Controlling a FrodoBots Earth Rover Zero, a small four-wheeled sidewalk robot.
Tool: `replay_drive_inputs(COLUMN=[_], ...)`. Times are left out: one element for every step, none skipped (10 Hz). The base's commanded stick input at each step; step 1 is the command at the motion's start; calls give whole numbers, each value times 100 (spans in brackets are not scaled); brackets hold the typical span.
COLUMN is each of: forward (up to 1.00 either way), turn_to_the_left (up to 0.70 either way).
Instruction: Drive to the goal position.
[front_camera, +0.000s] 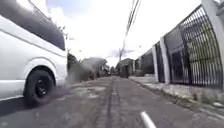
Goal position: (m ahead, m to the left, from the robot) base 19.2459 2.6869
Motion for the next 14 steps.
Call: replay_drive_inputs(forward=[50, 50, 50, 50, 50, 25, 0, 0, 0, 0, 0, 0, 0, 0], turn_to_the_left=[0, 0, 0, 0, 0, 0, 0, 0, 0, 0, 0, 0, 0, 0])
